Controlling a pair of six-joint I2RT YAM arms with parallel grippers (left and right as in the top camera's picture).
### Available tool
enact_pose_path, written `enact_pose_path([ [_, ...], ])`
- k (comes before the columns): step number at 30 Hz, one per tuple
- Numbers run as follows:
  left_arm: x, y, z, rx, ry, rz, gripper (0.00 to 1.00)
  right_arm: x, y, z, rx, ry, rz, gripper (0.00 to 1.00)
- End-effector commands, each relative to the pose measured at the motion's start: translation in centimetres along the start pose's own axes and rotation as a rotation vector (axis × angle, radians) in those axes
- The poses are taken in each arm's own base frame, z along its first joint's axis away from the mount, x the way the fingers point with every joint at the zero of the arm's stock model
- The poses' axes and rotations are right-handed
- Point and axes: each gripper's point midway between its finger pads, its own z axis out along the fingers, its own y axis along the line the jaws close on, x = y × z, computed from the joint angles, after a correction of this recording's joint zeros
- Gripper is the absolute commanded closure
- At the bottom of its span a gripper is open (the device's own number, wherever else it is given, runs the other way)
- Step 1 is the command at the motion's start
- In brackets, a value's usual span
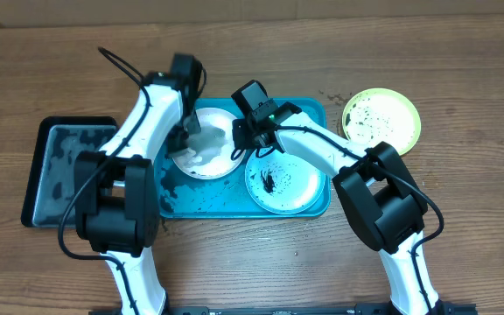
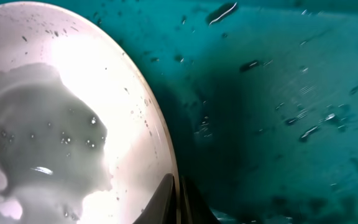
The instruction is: Clean dirty plates on tray and stack at the side
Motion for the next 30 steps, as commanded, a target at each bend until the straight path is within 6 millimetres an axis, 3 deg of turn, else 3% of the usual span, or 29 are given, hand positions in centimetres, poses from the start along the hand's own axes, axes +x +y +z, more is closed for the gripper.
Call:
enact_pose_path([
  [1, -3.9, -0.2, -6.1, 0.167, -0.113, -0.114, 0.96, -2.4, -0.7, -1.5, 0.056, -0.074, -0.073, 0.96],
  [4, -5.0, 0.3, -9.2, 0.278, -0.151, -0.156, 0.96, -4.6, -0.9, -3.9, 0.113, -0.156, -0.102, 0.96],
  [8, -5.1, 2.6, -10.5, 0.294, -0.152, -0.2, 0.96, -7.2, -1.2, -7.6, 0.24, -0.282, -0.211, 0.96],
  [12, -5.2, 6.6, -9.6, 0.25, -0.117, -0.271, 0.96, -9.2, -1.3, -11.8, 0.426, -0.396, -0.357, 0.96],
  [17, -5.5, 12.3, -7.9, 0.194, -0.079, -0.397, 0.96, -9.9, -0.3, -15.2, 0.621, -0.474, -0.519, 0.96],
  [20, -5.3, 16.0, -6.8, 0.159, -0.055, -0.479, 0.96, -10.4, 1.3, -16.9, 0.718, -0.544, -0.585, 0.96],
  [23, -4.7, 19.0, -6.1, 0.13, -0.032, -0.548, 0.96, -10.1, 4.1, -17.6, 0.75, -0.579, -0.702, 0.96],
  [24, -4.4, 20.6, -5.7, 0.116, -0.019, -0.584, 0.96, -9.7, 5.8, -17.7, 0.76, -0.573, -0.812, 0.96],
  [30, -3.6, 24.3, -5.0, 0.088, 0.0, -0.672, 0.96, -8.2, 9.7, -18.3, 0.831, -0.545, -1.11, 0.96],
])
